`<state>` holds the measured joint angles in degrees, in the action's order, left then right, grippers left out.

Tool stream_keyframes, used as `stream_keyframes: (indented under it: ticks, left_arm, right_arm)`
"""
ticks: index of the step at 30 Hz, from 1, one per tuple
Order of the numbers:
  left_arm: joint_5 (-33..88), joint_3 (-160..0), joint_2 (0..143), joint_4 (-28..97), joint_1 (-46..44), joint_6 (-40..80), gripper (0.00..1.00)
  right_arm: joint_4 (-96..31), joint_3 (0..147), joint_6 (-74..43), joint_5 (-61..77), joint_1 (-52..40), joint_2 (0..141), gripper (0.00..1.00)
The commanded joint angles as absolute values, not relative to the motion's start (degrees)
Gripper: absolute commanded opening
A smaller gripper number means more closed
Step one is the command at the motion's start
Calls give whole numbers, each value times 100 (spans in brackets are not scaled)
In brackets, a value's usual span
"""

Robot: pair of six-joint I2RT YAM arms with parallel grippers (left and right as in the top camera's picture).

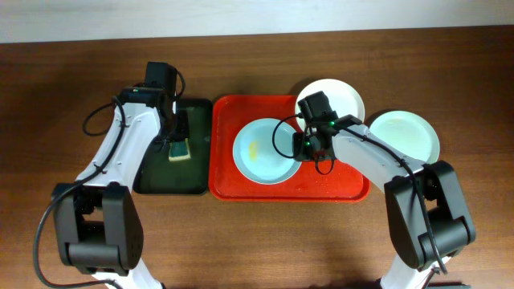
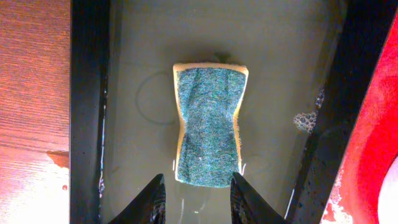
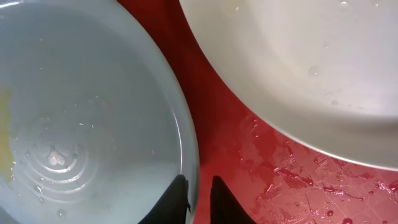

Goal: Clean dirty plates on tray and stack at the side
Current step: 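Close the left gripper on the green-yellow sponge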

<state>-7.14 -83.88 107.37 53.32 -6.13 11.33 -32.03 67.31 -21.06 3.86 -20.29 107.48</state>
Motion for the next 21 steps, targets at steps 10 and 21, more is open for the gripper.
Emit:
stream_keyframes:
  ticks: [10,21]
  left_arm:
    - [-777,-8350,10812,5349,-622,1041,32]
    - [-775,-8340,10816,5349,-622,1041,33]
  right_arm:
    - [-3124,6678,-2296,270,-2056,10866,9]
    - [-3124,6678,-2296,272,-2056,10871,4]
